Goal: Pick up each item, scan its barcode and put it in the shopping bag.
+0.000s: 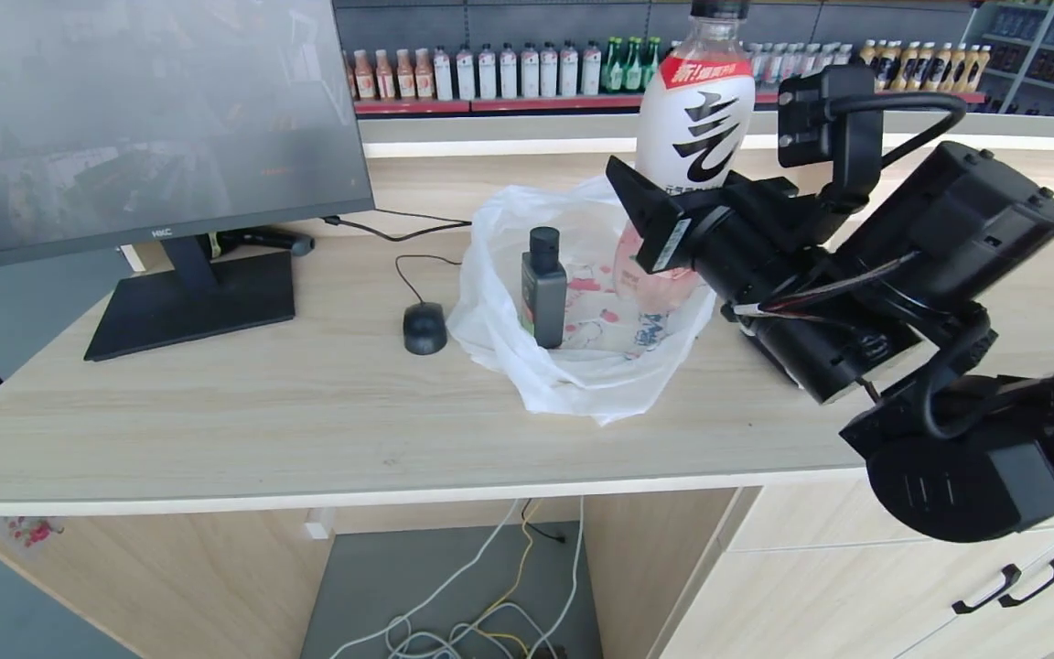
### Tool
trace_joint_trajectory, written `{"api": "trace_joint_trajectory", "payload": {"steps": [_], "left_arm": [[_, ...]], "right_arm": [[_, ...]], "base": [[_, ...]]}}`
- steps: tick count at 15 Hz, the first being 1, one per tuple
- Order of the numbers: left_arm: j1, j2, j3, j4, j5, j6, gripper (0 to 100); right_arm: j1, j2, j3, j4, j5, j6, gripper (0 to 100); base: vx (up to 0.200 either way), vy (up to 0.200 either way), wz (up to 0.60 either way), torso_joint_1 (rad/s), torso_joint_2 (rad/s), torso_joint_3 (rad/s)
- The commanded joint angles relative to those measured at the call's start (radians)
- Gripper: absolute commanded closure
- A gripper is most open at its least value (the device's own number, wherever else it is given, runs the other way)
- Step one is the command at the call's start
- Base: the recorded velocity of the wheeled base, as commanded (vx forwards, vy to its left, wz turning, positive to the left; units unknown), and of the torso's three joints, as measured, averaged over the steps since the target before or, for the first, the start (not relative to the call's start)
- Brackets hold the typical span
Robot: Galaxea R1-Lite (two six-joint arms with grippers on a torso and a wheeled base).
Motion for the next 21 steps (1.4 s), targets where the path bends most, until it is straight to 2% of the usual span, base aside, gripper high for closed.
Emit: {"api": "trace_joint_trajectory", "payload": {"steps": [1,13,17,21], "left_arm": [[0.000,0.000,0.000,0.000,0.000,0.000,0],[0.000,0.000,0.000,0.000,0.000,0.000,0],[-0.001,0.000,0.000,0.000,0.000,0.000,0],[0.000,0.000,0.000,0.000,0.000,0.000,0]], "right_arm": [[-0.002,0.048,-0.042,0.002,0.001,-0.001,100],[-0.039,0.177,-0.134,0.010,0.002,0.016,100],[-0.076,0.247,-0.224,0.010,0.002,0.016,100],[-0.145,0.269,-0.235,0.010,0.009,0.019,100]], "base": [[0.000,0.000,0.00,0.000,0.00,0.000],[0.000,0.000,0.00,0.000,0.00,0.000],[0.000,0.000,0.00,0.000,0.00,0.000],[0.000,0.000,0.00,0.000,0.00,0.000]]}}
